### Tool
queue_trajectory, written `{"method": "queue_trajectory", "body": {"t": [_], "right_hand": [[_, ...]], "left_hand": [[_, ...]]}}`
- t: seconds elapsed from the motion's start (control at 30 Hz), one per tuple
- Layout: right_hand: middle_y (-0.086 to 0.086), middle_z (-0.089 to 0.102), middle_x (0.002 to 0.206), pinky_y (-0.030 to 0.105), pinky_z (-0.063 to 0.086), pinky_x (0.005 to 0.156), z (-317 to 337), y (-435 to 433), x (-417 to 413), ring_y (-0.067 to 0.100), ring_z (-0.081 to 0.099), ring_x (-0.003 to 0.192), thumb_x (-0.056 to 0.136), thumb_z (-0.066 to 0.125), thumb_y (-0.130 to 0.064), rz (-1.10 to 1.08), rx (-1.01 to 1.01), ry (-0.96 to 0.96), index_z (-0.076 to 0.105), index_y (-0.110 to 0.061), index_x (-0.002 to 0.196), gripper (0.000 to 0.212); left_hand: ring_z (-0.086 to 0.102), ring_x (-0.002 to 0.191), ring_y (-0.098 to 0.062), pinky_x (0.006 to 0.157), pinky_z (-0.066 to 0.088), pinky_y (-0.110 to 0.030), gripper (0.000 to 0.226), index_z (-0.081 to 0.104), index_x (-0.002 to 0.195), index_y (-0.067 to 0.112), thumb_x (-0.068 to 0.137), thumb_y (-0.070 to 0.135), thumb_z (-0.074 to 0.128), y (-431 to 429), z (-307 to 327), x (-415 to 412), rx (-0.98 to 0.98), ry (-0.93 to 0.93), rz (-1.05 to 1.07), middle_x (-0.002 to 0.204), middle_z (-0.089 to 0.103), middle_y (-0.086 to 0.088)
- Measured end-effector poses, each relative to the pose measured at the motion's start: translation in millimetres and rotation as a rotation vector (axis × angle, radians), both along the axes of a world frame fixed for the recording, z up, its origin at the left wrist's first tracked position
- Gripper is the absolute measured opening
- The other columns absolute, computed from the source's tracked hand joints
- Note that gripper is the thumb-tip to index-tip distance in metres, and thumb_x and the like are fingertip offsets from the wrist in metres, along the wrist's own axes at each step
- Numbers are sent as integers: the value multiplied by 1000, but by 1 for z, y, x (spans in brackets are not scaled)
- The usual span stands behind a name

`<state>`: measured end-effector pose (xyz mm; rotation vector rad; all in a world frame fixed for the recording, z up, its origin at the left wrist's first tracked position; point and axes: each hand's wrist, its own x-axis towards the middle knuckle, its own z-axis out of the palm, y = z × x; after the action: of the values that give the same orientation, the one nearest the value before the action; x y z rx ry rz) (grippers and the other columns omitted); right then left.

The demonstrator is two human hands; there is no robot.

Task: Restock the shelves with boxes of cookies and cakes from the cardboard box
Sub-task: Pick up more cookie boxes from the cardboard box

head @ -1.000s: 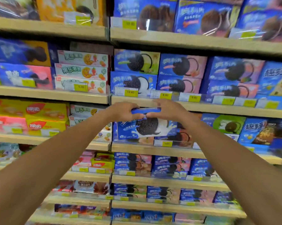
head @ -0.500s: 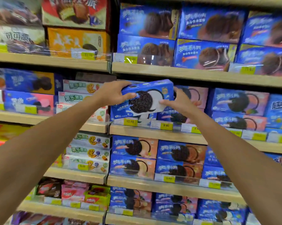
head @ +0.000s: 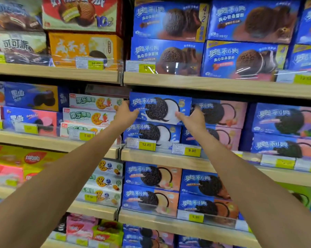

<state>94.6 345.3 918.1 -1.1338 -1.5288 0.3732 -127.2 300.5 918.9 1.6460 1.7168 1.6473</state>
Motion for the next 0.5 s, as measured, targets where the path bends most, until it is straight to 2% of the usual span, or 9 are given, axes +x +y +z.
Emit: {"method": "queue_trajectory", "body": {"t": [0.1, 0.2, 0.23, 0.37, 0.43, 0.5], "right_hand": [[19, 53, 126, 32, 41, 76, -3, 9, -9, 34, 53, 115, 86, 66, -40, -50, 10, -43, 40, -1, 131, 66], [19, 38, 142, 40, 45, 89, -11, 16, -14, 35, 45, 126, 87, 59, -51, -89, -28, -99, 40, -10, 137, 67], [19, 38, 142, 40, 44, 91, -13, 17, -15, 35, 45, 125, 88, 57, -51, -84, -41, -91, 39, -13, 139, 66], [13, 58, 124, 37, 46, 83, -9, 10, -13, 33, 56, 111, 90, 61, -38, -45, -23, -70, 45, -9, 134, 56], [13, 62, 119, 34, 45, 80, -8, 7, -10, 31, 58, 108, 90, 62, -30, -36, -33, -68, 47, -5, 133, 52], [13, 65, 115, 29, 45, 74, -9, 4, -6, 28, 61, 102, 89, 61, -18, -5, -55, -78, 55, -4, 124, 38]], "left_hand": [[52, 116, -31, 94, 46, -41, 57, 28, 146, 10, 94, 10, 51, 9, -5, -5, -18, 56, -24, 139, 46, -13], [46, 118, -36, 97, 45, -43, 63, 22, 149, 20, 92, 7, 48, 14, -10, -11, -40, 58, 35, 143, 26, -15], [44, 119, -37, 96, 46, -44, 65, 20, 149, 22, 92, 6, 47, 15, -12, -13, -45, 55, 42, 144, 21, -14], [48, 118, -33, 86, 50, -41, 67, 20, 150, 21, 91, 2, 44, 12, -17, -17, -24, 20, 7, 145, 20, -12], [47, 121, -33, 89, 50, -42, 66, 20, 150, 21, 91, 4, 44, 9, -17, -18, -45, -7, -6, 149, 16, -10], [43, 126, -33, 96, 47, -43, 68, 17, 150, 23, 91, 6, 45, 6, -18, -20, -89, 1, -43, 152, 14, -10]]}}
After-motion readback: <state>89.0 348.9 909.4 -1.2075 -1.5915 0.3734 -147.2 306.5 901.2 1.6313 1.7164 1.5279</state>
